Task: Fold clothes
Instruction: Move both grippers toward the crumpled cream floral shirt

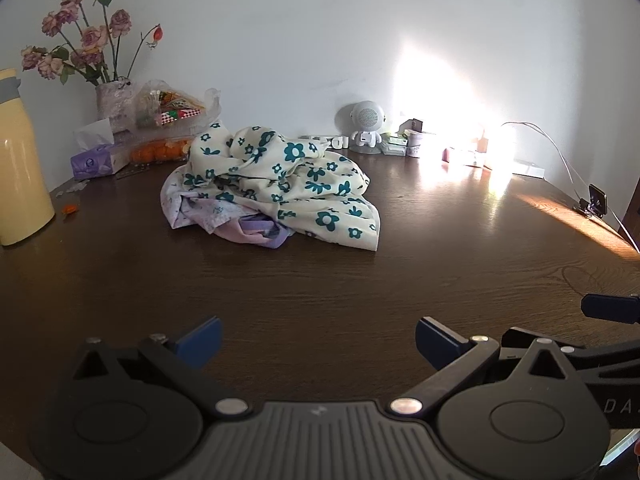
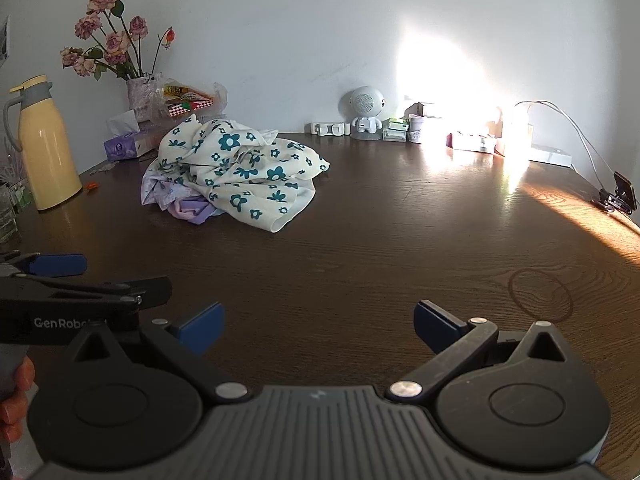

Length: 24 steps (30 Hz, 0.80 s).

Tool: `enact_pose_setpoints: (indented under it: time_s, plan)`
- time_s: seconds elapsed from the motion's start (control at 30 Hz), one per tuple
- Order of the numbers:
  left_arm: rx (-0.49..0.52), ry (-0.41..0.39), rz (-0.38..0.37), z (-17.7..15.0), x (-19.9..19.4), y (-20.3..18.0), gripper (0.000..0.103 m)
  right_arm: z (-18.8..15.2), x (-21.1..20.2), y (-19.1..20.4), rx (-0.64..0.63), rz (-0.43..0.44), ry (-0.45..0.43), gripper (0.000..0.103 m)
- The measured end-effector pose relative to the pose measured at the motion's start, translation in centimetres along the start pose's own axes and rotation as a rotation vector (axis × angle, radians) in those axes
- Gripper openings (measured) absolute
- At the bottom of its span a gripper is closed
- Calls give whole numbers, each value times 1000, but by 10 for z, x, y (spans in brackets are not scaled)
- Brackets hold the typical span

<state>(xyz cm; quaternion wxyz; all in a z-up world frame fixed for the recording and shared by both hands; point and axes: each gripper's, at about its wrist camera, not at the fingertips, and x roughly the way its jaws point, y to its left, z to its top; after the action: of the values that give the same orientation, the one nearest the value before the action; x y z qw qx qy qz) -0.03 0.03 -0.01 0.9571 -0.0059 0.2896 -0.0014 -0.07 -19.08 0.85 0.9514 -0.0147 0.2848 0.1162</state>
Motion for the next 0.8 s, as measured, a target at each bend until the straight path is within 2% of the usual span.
enact_pose_setpoints:
  time_s: [0.8]
  plan:
    - [-18,24,36,-6,-7,9,103,-6,-3,6,30,28,36,103]
